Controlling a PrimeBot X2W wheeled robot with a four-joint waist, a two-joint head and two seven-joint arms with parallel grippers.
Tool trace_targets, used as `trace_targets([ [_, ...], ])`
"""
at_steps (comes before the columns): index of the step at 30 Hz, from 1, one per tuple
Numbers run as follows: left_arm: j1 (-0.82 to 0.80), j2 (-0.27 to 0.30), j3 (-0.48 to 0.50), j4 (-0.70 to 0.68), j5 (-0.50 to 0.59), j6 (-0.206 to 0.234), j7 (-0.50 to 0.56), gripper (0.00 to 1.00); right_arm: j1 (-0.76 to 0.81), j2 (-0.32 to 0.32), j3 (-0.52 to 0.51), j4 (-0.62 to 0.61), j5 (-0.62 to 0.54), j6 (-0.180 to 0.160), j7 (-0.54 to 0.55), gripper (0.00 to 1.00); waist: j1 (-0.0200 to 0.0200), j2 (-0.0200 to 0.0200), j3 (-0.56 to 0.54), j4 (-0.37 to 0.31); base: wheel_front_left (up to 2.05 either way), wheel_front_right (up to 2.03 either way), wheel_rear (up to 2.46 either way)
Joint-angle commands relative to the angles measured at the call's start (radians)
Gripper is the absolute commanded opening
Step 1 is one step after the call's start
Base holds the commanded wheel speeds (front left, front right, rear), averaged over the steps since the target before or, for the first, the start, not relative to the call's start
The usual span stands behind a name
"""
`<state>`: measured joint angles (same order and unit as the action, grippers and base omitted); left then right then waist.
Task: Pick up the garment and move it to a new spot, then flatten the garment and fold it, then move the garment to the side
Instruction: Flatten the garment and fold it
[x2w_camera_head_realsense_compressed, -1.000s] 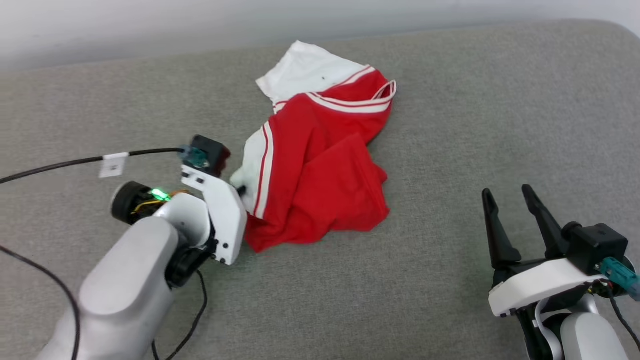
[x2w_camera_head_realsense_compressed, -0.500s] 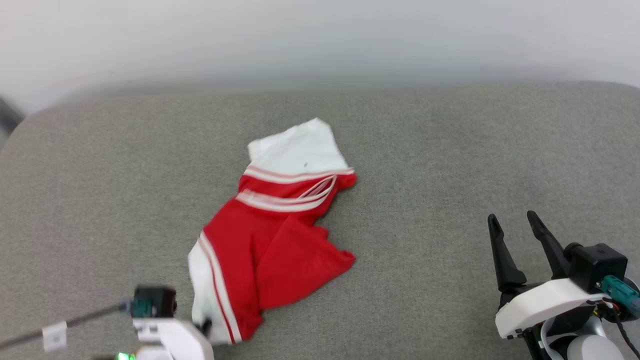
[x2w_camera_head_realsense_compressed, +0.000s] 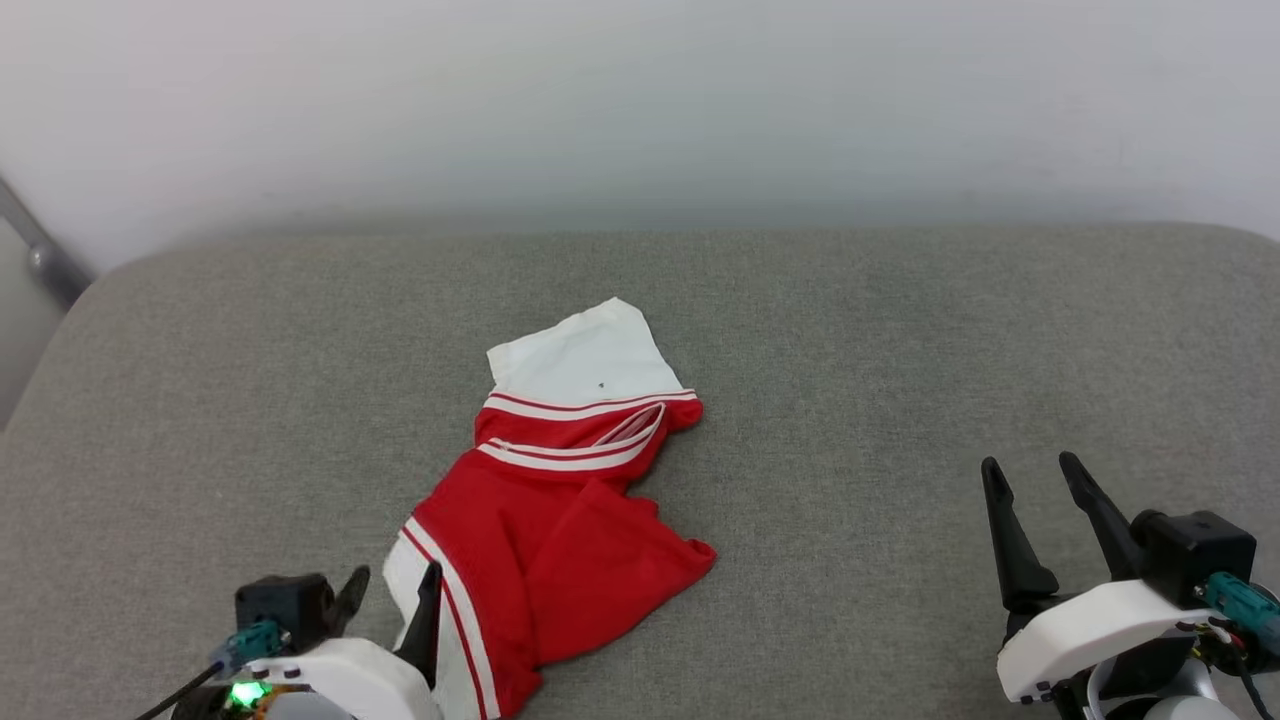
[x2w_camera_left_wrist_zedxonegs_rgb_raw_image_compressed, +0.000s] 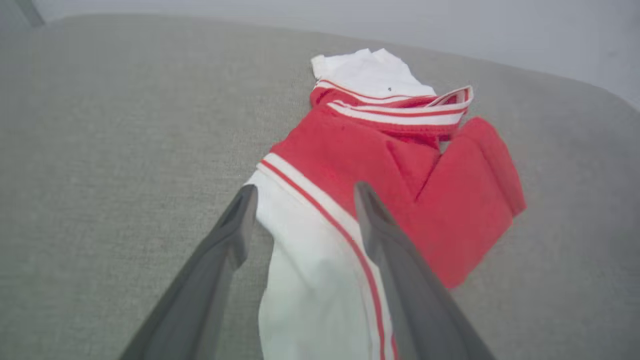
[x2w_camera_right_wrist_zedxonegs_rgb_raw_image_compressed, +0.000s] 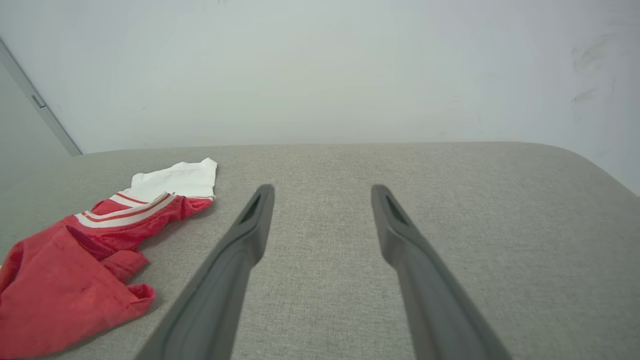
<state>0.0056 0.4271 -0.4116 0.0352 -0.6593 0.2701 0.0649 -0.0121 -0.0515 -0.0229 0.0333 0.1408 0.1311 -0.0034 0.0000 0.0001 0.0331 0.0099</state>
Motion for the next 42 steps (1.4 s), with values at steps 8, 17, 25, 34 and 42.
trace_targets([
  [8, -0.066, -0.009, 0.022, -0.041, 0.08, -0.039, -0.217, 1.0, 0.034, 0.002, -0.01, -0.013, 0.0, -0.001, 0.01, 1.0, 0.0, -0.0001, -0.043, -0.005, 0.0, 0.0, 0.0],
  [17, -0.095, -0.031, 0.015, -0.044, 0.101, -0.052, -0.283, 1.0, 0.038, 0.002, -0.028, -0.027, -0.004, -0.001, 0.028, 1.0, 0.0, -0.0001, -0.042, -0.01, 0.0, 0.0, 0.0],
  [25, -0.214, -0.039, 0.0, -0.015, 0.079, -0.112, -0.249, 1.0, -0.002, 0.002, -0.023, -0.064, -0.02, -0.001, 0.039, 1.0, 0.0, -0.0001, 0.032, -0.021, 0.0, 0.0, 0.0],
  [34, -0.516, -0.047, -0.054, 0.162, -0.043, -0.269, 0.031, 1.0, -0.082, 0.002, 0.0, -0.077, -0.015, -0.001, 0.029, 1.0, 0.0, -0.0001, 0.199, -0.062, 0.0, 0.0, 0.0],
  [42, -0.637, -0.022, -0.149, 0.357, -0.096, -0.331, 0.358, 1.0, -0.113, 0.002, 0.028, -0.026, 0.014, -0.001, -0.01, 1.0, 0.0, -0.0001, 0.272, -0.114, 0.0, 0.0, 0.0],
])
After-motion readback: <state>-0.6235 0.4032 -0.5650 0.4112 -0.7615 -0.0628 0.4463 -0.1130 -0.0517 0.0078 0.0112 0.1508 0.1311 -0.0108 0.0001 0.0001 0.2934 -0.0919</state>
